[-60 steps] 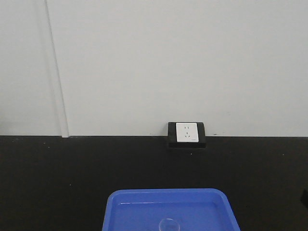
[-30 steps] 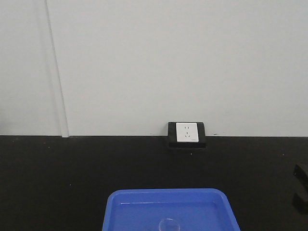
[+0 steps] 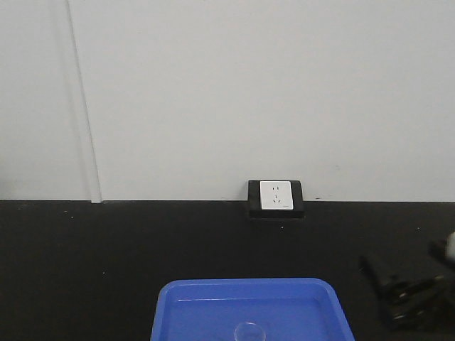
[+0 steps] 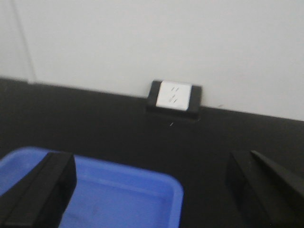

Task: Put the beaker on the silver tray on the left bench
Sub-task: 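Close the right gripper around the clear glass beaker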

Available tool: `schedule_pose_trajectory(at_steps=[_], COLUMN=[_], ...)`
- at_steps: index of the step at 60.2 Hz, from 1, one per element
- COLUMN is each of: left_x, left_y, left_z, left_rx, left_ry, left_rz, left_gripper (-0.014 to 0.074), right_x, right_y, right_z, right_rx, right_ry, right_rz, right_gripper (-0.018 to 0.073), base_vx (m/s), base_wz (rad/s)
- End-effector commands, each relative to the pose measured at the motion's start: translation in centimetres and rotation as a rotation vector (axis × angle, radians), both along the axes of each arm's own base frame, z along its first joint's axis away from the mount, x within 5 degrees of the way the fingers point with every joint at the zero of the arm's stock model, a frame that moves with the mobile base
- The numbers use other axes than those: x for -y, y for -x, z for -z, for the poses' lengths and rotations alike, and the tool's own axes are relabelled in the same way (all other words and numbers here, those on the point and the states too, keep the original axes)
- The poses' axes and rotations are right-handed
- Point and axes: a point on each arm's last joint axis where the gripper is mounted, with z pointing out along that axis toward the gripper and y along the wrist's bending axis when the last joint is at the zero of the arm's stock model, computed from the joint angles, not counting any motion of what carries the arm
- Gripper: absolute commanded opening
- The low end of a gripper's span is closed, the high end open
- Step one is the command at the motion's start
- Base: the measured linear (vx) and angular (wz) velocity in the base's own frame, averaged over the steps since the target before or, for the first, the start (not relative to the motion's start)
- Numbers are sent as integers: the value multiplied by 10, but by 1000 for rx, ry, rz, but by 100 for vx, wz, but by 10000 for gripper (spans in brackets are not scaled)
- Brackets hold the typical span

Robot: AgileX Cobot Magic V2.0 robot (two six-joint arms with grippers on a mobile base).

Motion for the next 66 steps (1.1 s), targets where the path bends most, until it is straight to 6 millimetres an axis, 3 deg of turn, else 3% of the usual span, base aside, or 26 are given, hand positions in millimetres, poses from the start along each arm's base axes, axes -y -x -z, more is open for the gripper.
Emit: schedule_pose_trajectory(at_steps=[1, 8, 20, 51, 66], left_x=[1, 1, 1, 1, 1], left_y=[-2, -2, -2, -2, -2], left_z=[0, 0, 0, 0, 0], left_rx=[62, 62, 62, 62, 62], left_ry=[7, 7, 7, 7, 7], left_rz=[12, 12, 12, 12, 12], left_gripper=[1, 1, 1, 1, 1], right_x=[-24, -48, -78, -100, -112], right_y=[-12, -22, -29, -55, -82], right_z=[6, 36, 71, 141, 166], right_rx=[22, -81, -138, -134, -129], right_ry=[67, 87, 81, -76, -124], right_rz=[-131, -215, -326, -394, -366], right_gripper=[659, 627, 583, 582, 582], base_vx=[0, 0, 0, 0, 0], base_wz=[0, 0, 0, 0, 0])
